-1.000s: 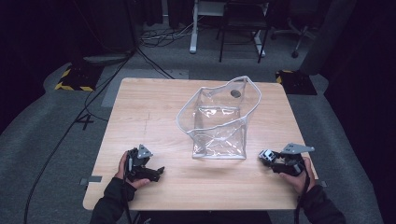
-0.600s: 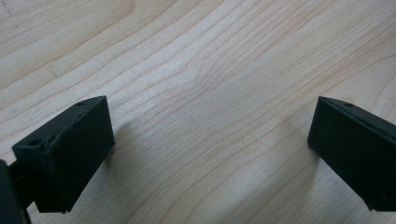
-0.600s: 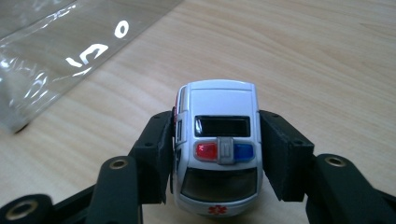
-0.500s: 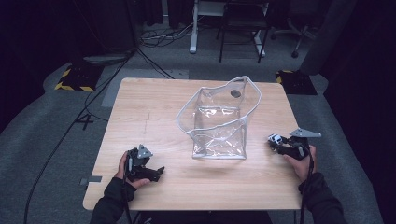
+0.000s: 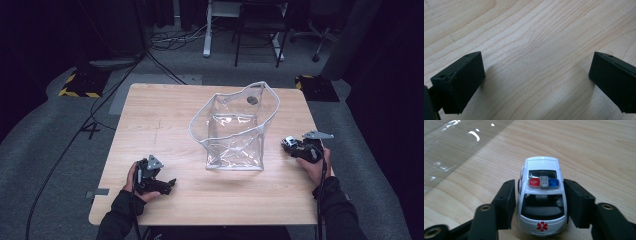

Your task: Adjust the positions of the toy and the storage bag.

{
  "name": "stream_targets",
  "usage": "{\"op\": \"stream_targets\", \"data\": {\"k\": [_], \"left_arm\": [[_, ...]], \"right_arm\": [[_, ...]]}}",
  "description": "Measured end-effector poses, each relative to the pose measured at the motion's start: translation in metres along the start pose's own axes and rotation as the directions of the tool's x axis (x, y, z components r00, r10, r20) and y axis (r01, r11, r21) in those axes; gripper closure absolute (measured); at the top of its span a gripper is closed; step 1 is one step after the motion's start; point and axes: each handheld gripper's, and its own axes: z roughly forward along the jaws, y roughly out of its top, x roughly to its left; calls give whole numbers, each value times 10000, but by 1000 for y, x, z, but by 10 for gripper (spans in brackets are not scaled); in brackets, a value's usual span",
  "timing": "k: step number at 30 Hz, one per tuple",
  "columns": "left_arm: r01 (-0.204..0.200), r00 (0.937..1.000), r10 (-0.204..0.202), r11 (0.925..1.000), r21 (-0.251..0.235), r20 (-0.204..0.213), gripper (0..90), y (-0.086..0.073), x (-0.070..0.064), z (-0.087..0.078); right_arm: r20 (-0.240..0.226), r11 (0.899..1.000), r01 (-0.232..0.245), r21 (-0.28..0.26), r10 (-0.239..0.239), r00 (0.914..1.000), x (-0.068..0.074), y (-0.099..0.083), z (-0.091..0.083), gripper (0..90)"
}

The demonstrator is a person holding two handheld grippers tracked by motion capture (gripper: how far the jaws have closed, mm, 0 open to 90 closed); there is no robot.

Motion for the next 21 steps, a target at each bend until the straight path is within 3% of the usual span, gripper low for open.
{"op": "stream_targets", "data": {"k": [4, 7, 8, 11, 14, 21], "left_arm": [[1, 10000, -1, 10000, -1, -3, 6, 0, 0, 0], [-5, 10000, 5, 10000, 6, 27, 6, 0, 0, 0], [6, 10000, -6, 10000, -2, 37, 6, 0, 0, 0], [-2, 10000, 2, 10000, 5, 20, 6, 0, 0, 0], [5, 10000, -5, 10000, -1, 38, 6, 0, 0, 0], [5, 10000, -5, 10000, 2, 31, 6, 0, 0, 0]], "right_arm": [[-342, 10000, -78, 25, 79, 9994, 0, -2, -6, 368], [-261, 9998, 115, 148, -112, 9996, 0, -4, -9, 357], [-216, 9986, 195, 498, -184, 9996, 1, -7, -9, 304], [-44, 9985, 376, 387, -375, 9993, 1, -11, -12, 300], [17, 9981, 395, 468, -396, 9992, 2, -12, -12, 190], [-6, 9982, 284, 534, -284, 9996, 1, -12, -12, 194]]}}
